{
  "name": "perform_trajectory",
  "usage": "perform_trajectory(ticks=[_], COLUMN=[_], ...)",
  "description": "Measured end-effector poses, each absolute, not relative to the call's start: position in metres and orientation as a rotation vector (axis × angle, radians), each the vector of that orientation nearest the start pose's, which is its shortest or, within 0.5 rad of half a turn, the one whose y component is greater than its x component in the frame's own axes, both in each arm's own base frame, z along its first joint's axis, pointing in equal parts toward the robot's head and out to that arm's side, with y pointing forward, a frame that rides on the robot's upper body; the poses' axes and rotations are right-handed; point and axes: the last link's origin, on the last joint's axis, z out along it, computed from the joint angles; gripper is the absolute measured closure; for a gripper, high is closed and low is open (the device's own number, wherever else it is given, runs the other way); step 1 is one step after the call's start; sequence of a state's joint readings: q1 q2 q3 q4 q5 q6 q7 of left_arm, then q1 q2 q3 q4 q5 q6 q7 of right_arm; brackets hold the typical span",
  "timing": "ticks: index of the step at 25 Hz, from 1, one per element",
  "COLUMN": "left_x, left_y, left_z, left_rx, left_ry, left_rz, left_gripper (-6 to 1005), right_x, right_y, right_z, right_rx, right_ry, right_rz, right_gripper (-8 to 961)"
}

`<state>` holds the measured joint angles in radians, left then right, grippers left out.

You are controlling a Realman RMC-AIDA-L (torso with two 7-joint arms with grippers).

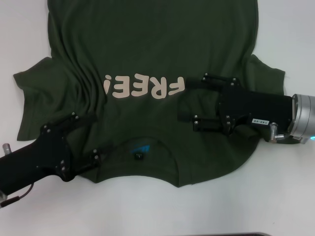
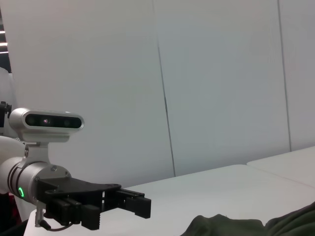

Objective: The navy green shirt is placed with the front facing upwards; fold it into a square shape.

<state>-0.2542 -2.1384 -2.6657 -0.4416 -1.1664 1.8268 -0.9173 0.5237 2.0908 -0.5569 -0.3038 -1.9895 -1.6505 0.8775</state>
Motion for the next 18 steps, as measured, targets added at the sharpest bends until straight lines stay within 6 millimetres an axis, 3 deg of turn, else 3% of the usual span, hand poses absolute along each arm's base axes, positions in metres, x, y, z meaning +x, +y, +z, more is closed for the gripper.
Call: perform_trajectory(ticks=[18], left_x=[-0.3047], left_y=[0.2102], left_z=[-0.0251], left_rx=[-2.524], left_ry=[-0.579], left_rz=[-1.112], left_gripper=[244], right_x=[0.2625], right_y=[0.2824], right_z=[-0.0473], right_rx=[-2.712], right_ry=[0.343], right_rz=[0.996], right_gripper=[129])
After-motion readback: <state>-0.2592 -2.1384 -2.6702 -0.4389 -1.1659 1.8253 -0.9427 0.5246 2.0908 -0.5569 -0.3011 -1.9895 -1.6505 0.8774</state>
